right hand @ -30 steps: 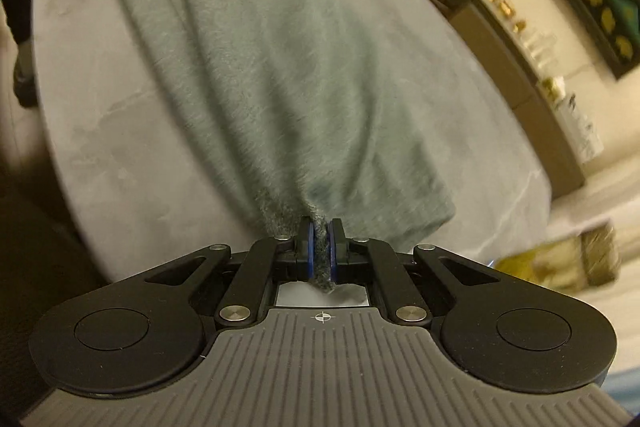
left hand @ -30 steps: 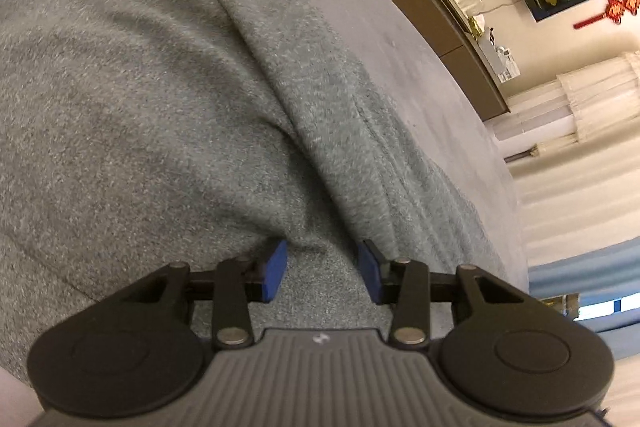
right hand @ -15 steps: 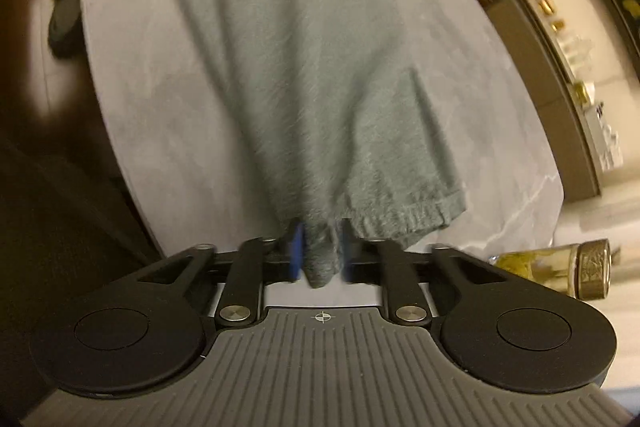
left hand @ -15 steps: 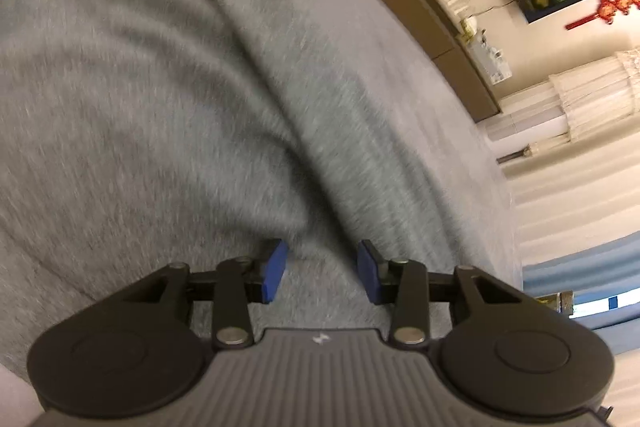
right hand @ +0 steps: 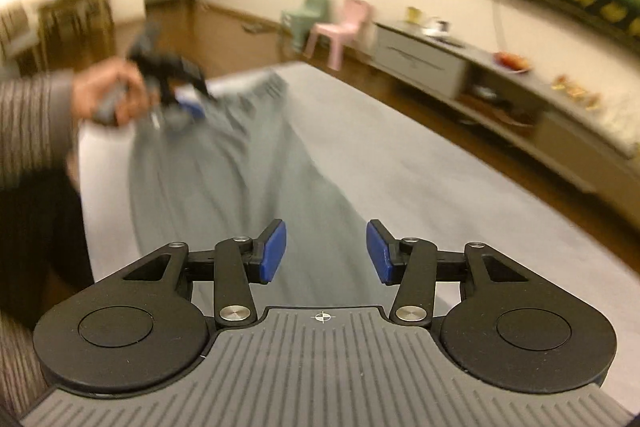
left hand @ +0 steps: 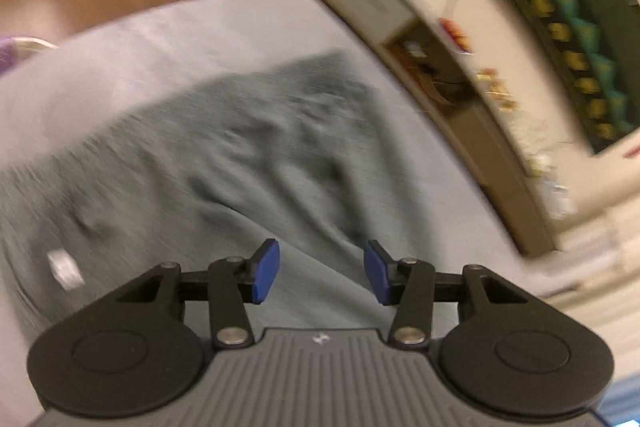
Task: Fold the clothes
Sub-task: 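Lay the hem down and open the right gripper, then grasp the ribbed waistband with the left gripper while the right gripper approaches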
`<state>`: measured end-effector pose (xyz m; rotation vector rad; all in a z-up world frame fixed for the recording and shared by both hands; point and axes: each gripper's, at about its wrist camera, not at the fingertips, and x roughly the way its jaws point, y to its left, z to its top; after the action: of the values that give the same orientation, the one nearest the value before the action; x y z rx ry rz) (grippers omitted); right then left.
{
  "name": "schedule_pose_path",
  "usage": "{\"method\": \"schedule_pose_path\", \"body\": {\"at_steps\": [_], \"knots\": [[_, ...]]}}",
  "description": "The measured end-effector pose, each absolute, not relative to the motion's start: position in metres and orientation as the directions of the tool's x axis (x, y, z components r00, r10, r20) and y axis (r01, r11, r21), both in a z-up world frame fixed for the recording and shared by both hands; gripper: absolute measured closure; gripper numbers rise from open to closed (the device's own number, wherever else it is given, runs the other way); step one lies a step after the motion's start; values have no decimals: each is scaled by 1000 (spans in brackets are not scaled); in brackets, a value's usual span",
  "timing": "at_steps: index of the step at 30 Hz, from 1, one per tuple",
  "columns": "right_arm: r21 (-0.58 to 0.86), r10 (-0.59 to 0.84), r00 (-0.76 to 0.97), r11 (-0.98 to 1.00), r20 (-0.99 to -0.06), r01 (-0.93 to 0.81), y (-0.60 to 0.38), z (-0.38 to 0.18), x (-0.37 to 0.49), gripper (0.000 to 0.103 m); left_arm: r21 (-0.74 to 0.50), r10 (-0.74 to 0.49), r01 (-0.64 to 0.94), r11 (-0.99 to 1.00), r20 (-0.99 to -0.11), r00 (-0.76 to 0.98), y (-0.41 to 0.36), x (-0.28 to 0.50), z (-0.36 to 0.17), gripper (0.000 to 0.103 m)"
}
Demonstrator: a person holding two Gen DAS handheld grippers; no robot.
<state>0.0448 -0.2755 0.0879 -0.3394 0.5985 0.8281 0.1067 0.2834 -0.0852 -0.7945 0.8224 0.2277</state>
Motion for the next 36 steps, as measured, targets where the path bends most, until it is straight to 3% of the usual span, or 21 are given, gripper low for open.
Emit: {"method": "schedule_pose_path", "body": {"at_steps": [3, 4, 6, 11, 13, 14, 15, 20, 23, 24, 25, 26, 28, 31, 36], "knots": [[42, 629, 471, 625, -619, -779, -184, 67, 99, 57, -491, -40, -521, 698, -754, 656, 309, 99, -98, 60], [53, 623, 459, 627, -633, -778, -152, 56, 117, 56, -518, -49, -538, 666, -749, 661, 319, 92, -102, 70], [75, 611, 434, 630, -662, -773, -89, 34, 152, 55, -619, -113, -543, 568, -712, 693, 338, 80, -108, 70], [89, 546, 395, 660, -739, -746, 34, -27, 196, 56, -661, -139, -530, 530, -685, 715, 358, 70, -112, 69], [57, 516, 391, 655, -762, -753, 61, -45, 207, 66, -674, -156, -502, 541, -668, 728, 360, 69, -110, 65], [38, 505, 390, 647, -770, -762, 71, -51, 206, 97, -681, -165, -487, 548, -658, 734, 361, 69, -108, 64], [16, 507, 399, 634, -764, -773, 77, -50, 204, 103, -694, -170, -469, 547, -640, 749, 363, 67, -105, 62], [-249, 663, 506, 448, -552, -859, 104, 18, 85, 103, -787, -130, -376, 489, -492, 861, 381, 45, -84, 50], [-349, 695, 409, 237, -591, -907, 131, 2, -5, 103, -817, -98, -353, 456, -440, 893, 394, 30, -82, 40], [-368, 674, 394, 191, -625, -910, 135, -12, -23, 97, -824, -113, -347, 447, -437, 892, 397, 29, -84, 39], [-375, 663, 409, 204, -627, -904, 133, -21, -32, 80, -833, -150, -340, 437, -440, 885, 397, 30, -89, 38], [-382, 652, 425, 217, -628, -898, 130, -29, -40, 76, -836, -185, -337, 432, -448, 874, 395, 32, -94, 38], [-392, 632, 453, 245, -629, -887, 124, -44, -57, 74, -831, -231, -338, 441, -470, 852, 390, 36, -102, 37], [-318, 648, 464, 337, -604, -886, 94, -28, -71, 60, -802, -243, -332, 497, -496, 834, 381, 42, -102, 36], [-267, 584, 517, 462, -626, -846, 38, -12, -70, 57, -745, -233, -350, 568, -553, 800, 367, 60, -100, 35]]}}
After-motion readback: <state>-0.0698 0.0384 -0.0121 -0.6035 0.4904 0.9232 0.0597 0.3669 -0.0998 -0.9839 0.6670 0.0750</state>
